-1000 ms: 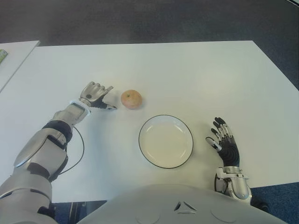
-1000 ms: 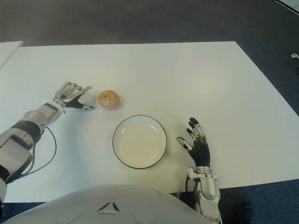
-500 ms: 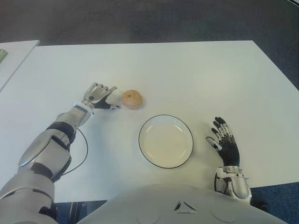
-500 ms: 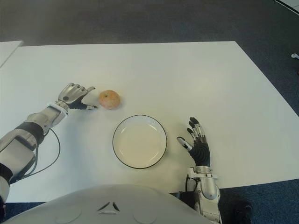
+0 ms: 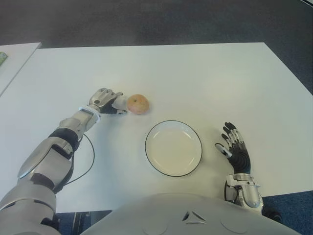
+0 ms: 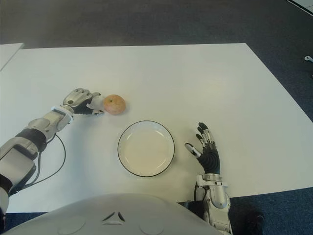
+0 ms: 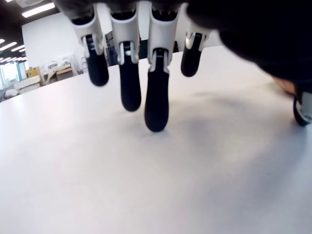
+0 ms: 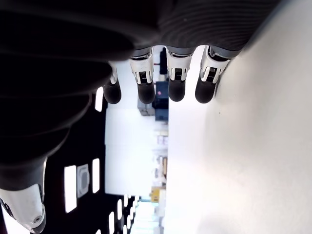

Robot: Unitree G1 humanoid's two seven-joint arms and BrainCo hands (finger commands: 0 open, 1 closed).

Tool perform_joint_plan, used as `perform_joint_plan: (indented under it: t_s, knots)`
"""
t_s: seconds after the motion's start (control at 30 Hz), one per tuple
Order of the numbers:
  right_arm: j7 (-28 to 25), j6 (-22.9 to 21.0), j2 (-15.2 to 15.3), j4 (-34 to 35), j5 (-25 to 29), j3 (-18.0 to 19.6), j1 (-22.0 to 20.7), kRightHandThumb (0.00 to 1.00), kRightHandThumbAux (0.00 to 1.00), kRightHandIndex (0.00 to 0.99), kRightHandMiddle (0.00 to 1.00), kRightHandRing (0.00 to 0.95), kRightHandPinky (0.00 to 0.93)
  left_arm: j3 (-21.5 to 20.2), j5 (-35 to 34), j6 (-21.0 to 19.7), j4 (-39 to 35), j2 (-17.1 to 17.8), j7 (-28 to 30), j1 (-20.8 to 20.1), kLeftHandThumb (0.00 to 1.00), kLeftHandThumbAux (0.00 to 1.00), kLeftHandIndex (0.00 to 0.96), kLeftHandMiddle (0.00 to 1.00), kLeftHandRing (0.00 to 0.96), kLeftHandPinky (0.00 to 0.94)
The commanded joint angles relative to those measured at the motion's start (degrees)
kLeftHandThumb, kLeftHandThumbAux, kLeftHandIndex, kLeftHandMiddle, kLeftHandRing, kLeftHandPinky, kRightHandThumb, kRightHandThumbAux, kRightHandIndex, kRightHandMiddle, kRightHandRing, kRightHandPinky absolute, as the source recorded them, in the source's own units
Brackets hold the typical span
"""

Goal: Put the apples into the plate.

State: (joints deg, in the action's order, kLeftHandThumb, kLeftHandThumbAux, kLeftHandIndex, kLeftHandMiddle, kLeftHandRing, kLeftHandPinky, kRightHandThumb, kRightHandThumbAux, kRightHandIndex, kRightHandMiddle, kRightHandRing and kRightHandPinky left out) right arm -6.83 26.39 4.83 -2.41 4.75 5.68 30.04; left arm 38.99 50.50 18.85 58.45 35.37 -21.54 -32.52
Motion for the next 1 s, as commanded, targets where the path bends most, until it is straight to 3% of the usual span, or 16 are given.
perform_joint_plan:
  t_s: [0.03,0.47,1.0]
  knots:
    - [0.3,-5.2,-0.3,-4.8,-0.5,-0.2,1.8,0.149,0.650,0.039,0.037,0.024,0.055,0.6,-0.3,-1.4,-3.5,-1.7,5.9,4.7,0.247,0.286,0.007,0.004,0.003,0.004]
    - [0.2,-5.3,-0.2,-5.4,-0.4,-0.3,1.3,0.153,0.646,0.040,0.031,0.016,0.052,-2.6,-0.5,-3.1,-12.7,0.6,5.0,7.9,0.272,0.200,0.000,0.000,0.000,0.000]
    - [0.6,-5.5,-0.7,-5.8,-0.3,-0.6,0.9,0.171,0.635,0.066,0.058,0.027,0.063,-4.9,-1.0,-3.4,-16.0,0.6,5.6,9.3,0.326,0.177,0.000,0.000,0.000,0.000]
